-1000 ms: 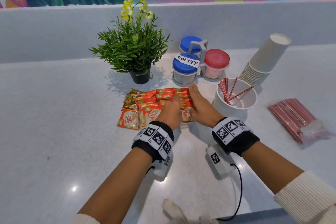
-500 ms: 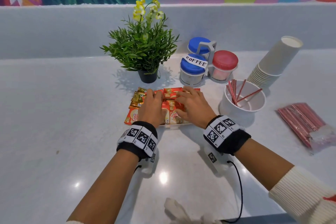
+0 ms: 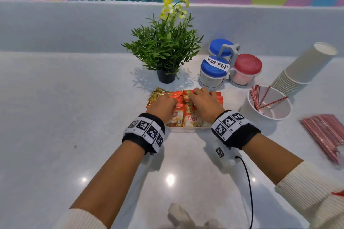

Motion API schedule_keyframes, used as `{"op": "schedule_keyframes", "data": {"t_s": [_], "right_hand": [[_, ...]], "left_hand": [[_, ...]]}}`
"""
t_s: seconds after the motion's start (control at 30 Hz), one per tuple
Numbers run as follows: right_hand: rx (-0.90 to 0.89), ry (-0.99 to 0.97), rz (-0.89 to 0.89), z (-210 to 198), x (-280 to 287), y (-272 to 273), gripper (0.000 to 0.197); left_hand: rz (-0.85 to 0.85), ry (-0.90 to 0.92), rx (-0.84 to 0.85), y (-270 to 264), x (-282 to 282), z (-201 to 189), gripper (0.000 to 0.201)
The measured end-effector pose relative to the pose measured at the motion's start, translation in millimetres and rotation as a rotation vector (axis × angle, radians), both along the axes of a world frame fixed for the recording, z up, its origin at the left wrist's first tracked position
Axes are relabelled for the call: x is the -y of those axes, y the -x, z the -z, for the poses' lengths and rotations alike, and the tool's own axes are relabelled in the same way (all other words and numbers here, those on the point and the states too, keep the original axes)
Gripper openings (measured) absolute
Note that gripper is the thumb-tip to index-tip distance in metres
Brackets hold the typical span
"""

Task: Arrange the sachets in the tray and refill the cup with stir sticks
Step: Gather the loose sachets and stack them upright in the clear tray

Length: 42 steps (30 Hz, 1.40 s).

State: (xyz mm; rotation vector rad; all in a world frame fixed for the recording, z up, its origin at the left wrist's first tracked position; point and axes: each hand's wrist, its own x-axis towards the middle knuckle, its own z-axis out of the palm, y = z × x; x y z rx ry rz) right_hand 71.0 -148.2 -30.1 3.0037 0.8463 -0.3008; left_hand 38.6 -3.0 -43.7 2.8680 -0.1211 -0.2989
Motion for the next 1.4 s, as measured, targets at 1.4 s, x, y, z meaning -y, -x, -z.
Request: {"op": "schedule_keyframes", "data": {"t_s": [1.4], "right_hand": [[-0.186, -0.213, 0.029, -7, -73, -39, 0.044]], "left_hand": [[-0.331, 0.320, 0.041, -34, -80, 15, 0.027]]}}
